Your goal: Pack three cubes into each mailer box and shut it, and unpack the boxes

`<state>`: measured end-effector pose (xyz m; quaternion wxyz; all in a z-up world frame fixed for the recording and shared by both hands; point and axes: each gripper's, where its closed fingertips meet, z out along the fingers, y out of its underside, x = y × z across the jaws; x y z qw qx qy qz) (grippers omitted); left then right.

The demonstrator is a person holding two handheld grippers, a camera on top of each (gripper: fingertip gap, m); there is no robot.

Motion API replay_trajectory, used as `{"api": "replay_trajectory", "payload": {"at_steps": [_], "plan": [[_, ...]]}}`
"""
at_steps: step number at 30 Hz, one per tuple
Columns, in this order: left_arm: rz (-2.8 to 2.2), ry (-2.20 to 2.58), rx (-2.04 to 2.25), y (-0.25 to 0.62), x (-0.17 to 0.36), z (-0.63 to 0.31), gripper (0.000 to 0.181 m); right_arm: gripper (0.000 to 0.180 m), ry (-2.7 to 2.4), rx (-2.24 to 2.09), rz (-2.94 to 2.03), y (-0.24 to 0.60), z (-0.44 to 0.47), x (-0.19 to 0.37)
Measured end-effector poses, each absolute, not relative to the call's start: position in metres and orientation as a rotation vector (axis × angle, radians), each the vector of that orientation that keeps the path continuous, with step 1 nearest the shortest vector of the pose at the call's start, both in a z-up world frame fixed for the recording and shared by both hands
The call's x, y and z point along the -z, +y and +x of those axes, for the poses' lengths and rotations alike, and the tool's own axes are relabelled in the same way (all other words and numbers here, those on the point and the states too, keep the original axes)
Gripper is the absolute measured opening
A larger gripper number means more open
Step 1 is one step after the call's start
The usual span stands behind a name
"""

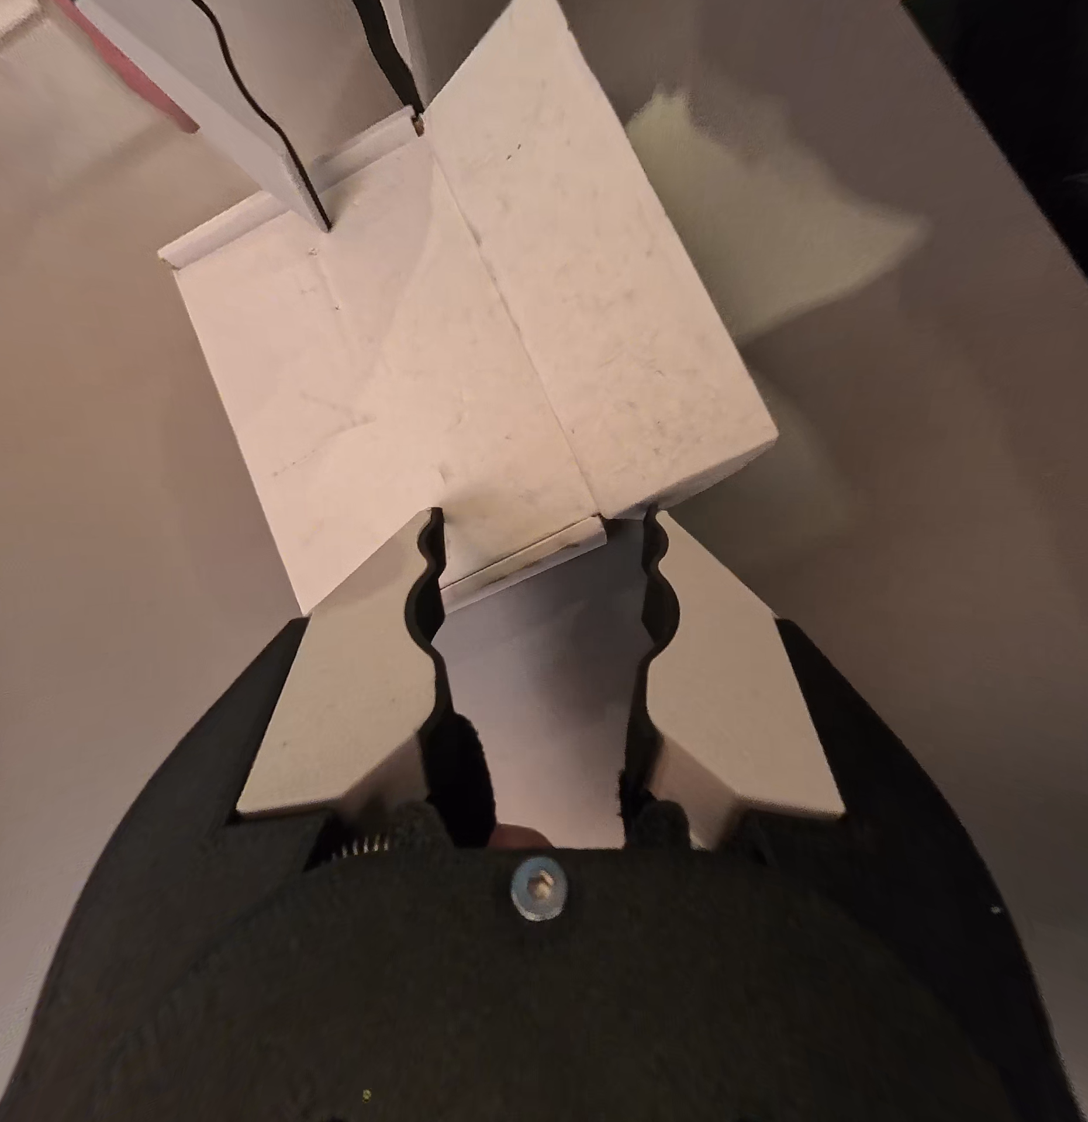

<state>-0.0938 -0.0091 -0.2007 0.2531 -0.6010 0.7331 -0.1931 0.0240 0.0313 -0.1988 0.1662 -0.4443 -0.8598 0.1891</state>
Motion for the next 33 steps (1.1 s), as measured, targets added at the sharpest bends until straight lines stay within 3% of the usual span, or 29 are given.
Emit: {"api": "replay_trajectory", "payload": {"at_steps": [1, 10, 13, 16, 26, 28, 29, 33], "plan": [[-1.654, 1.988, 0.57, -0.009, 0.199, -0.094, 0.064, 0.045, -2.464, -0.548, -1.271, 0.031, 0.024, 0.198], [-1.753, 1.866, 0.919, -0.004, 0.19, -0.092, 0.051, 0.044, -2.547, -0.756, -1.406, 0.031, 0.023, 0.192], [-1.754, 1.838, 0.963, -0.001, 0.19, -0.092, 0.045, 0.023, -2.515, -0.765, -1.445, 0.039, 0.017, 0.193], [-1.74, 1.856, 0.928, -0.003, 0.19, -0.092, 0.049, 0.02, -2.545, -0.713, -1.422, 0.04, 0.016, 0.193], [-1.684, 1.923, 0.789, -0.015, 0.194, -0.093, 0.07, 0.029, -2.508, -0.615, -1.365, 0.035, 0.018, 0.193], [-1.685, 1.918, 0.779, -0.016, 0.194, -0.093, 0.073, 0.036, -2.514, -0.686, -1.395, 0.032, 0.021, 0.192], [-1.688, 1.915, 0.772, -0.016, 0.194, -0.093, 0.074, 0.047, -2.526, -0.727, -1.41, 0.029, 0.023, 0.191], [-1.723, 1.89, 0.762, -0.017, 0.194, -0.092, 0.076, 0.055, -2.539, -0.671, -1.416, 0.025, 0.025, 0.192]]}}
